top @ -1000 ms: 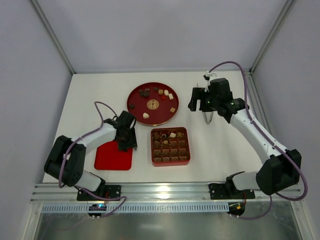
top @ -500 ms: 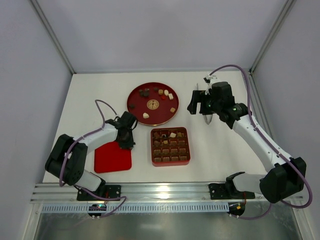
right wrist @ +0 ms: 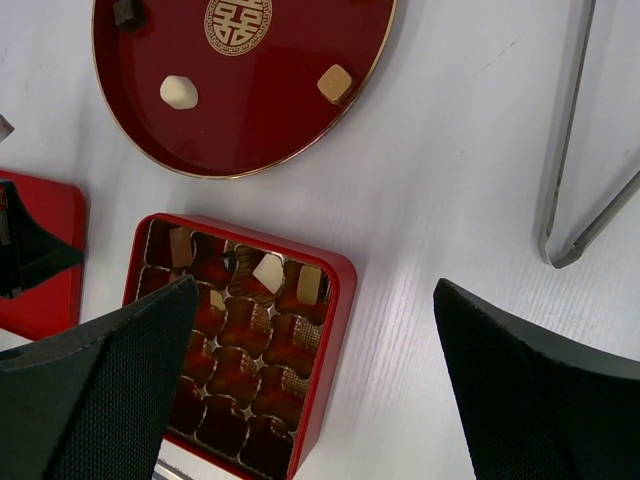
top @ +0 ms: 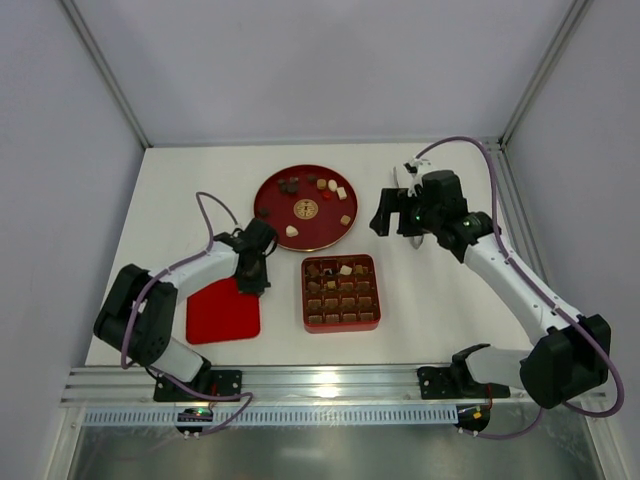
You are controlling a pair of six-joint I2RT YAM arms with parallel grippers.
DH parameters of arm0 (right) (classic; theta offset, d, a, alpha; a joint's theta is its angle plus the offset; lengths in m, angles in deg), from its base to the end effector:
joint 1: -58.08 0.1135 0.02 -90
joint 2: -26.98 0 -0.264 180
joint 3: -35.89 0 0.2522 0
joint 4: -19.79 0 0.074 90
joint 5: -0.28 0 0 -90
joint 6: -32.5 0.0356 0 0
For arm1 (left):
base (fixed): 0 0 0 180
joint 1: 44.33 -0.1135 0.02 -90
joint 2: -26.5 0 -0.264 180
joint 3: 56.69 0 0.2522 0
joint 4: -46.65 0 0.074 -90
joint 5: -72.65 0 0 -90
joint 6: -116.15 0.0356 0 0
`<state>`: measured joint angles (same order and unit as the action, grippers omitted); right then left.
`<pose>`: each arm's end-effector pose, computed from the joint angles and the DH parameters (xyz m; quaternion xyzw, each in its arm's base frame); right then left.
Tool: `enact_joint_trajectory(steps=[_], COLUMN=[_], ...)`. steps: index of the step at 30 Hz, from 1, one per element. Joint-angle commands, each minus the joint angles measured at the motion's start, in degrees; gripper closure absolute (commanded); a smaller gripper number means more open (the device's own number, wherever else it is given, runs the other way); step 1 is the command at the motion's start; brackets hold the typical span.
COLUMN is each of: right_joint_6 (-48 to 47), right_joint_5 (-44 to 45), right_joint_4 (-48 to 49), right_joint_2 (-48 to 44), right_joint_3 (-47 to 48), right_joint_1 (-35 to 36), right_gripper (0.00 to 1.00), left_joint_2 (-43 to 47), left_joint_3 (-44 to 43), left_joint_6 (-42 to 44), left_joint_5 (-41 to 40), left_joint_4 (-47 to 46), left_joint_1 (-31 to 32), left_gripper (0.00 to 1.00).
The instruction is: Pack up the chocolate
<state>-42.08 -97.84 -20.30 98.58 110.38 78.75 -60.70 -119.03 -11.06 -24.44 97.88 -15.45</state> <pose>0.2561 0.1020 0.3107 -0.0724 0.8911 0.1977 0.4021 0.2317 -0.1228 0.1650 -0.0794 0.9876 -0.0145 0.1348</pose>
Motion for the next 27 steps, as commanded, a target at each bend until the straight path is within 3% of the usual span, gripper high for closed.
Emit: enact_joint_trajectory(steps=[1, 14, 20, 27], right_joint_6=[1.0, 6.4, 14.2, 21.4], right_joint_5=[-3.1, -10.4, -9.9, -5.1], right_joint_4=[4.1, 10.3, 18.1, 26.1], right_joint_2=[-1.7, -4.4, -7.5, -4.5], right_joint_3=[-0.7, -5.8, -10.8, -13.6], right_joint_1=[0.3, 2.4, 8.1, 18.5], right_gripper=[0.0, 0.0, 0.02, 0.11], left_joint_2=[1.3, 1.9, 0.7, -0.2], left_joint_3=[-5.3, -15.7, -17.5, -20.9], left_joint_6=[3.3, 5.7, 3.6, 2.5], left_joint_5=[-2.3, -0.4, 1.3, 2.6], left_joint_4=[4.4, 12.3, 12.2, 13.1], left_joint_1=[0.0, 0.0, 0.0, 0.0], left_gripper=[1.0, 1.0, 1.0, 1.0])
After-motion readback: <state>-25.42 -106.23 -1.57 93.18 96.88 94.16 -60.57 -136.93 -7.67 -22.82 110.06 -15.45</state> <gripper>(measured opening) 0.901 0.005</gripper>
